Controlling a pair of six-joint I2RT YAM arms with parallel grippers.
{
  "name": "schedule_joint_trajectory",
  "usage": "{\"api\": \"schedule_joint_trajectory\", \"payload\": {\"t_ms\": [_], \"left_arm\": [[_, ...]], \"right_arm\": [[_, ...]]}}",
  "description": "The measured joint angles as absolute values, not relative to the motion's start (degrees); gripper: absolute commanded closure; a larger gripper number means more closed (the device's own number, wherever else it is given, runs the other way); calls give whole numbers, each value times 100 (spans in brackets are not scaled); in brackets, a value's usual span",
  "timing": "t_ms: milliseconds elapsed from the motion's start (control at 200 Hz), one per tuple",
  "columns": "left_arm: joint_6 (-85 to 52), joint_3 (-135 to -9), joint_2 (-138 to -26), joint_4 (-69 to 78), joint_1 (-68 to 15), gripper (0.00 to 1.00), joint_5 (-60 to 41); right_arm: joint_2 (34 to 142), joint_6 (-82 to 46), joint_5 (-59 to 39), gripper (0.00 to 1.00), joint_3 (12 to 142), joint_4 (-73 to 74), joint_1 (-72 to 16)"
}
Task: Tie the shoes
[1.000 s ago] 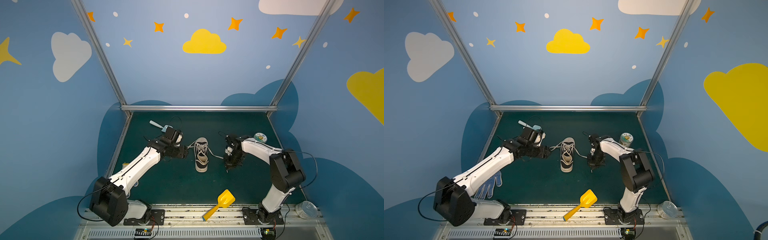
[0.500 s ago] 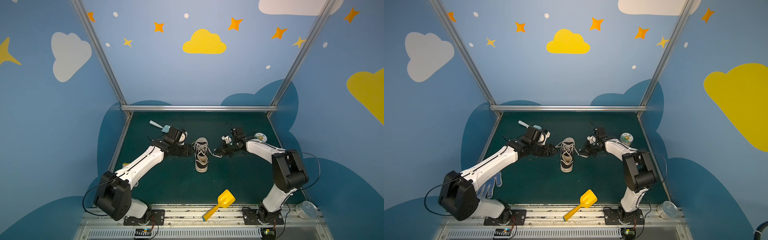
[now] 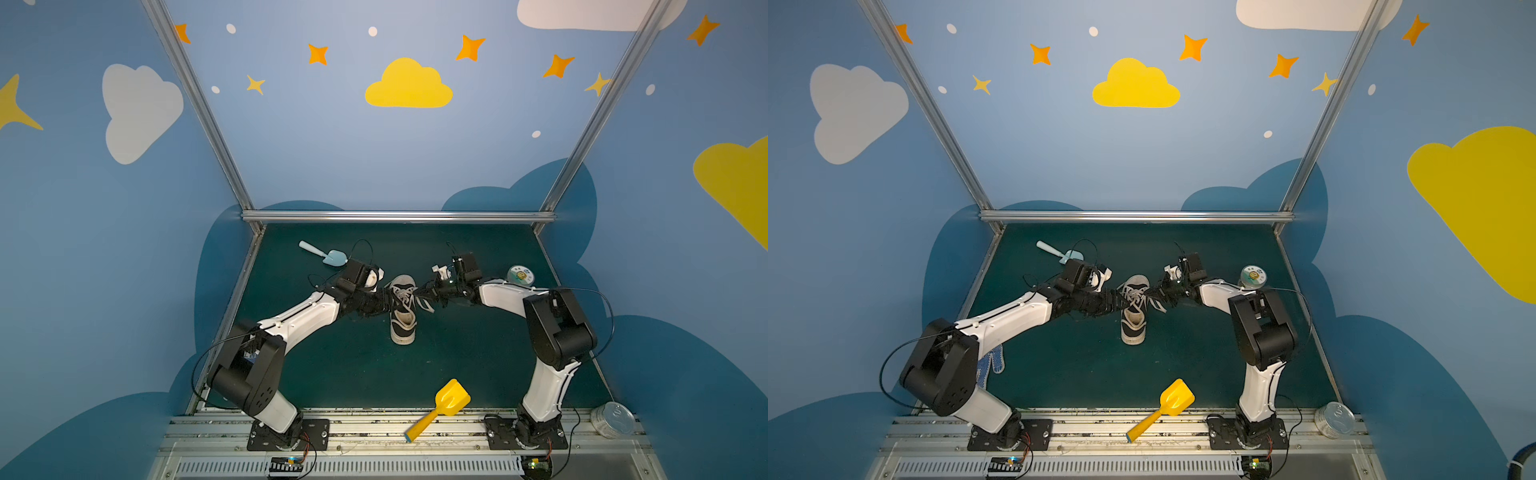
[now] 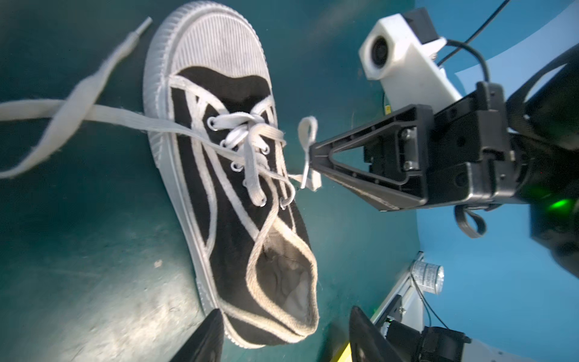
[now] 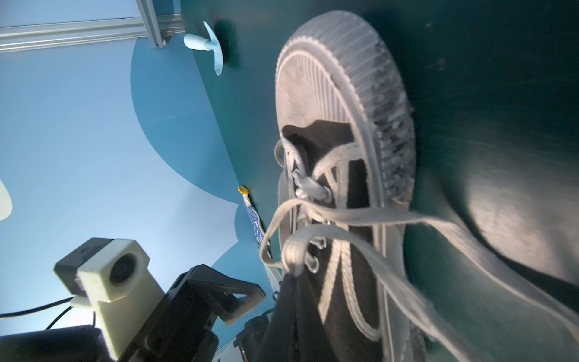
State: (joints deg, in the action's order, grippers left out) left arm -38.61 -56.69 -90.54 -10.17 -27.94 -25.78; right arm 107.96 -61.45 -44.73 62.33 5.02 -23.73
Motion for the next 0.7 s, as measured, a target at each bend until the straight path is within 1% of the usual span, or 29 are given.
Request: {"api": "schedule_joint_trajectory", "payload": {"t_ms": [170, 701], "left_arm": [[-4182, -5470, -9109, -521, -2724, 43, -2801], [-4399, -5459, -9334, -193, -2700, 48, -2974]], "right_arm": [[10914, -6396, -4569, 100, 6195, 867, -2373], [11356, -7175, -4919, 100, 5887, 1951, -2294]]}}
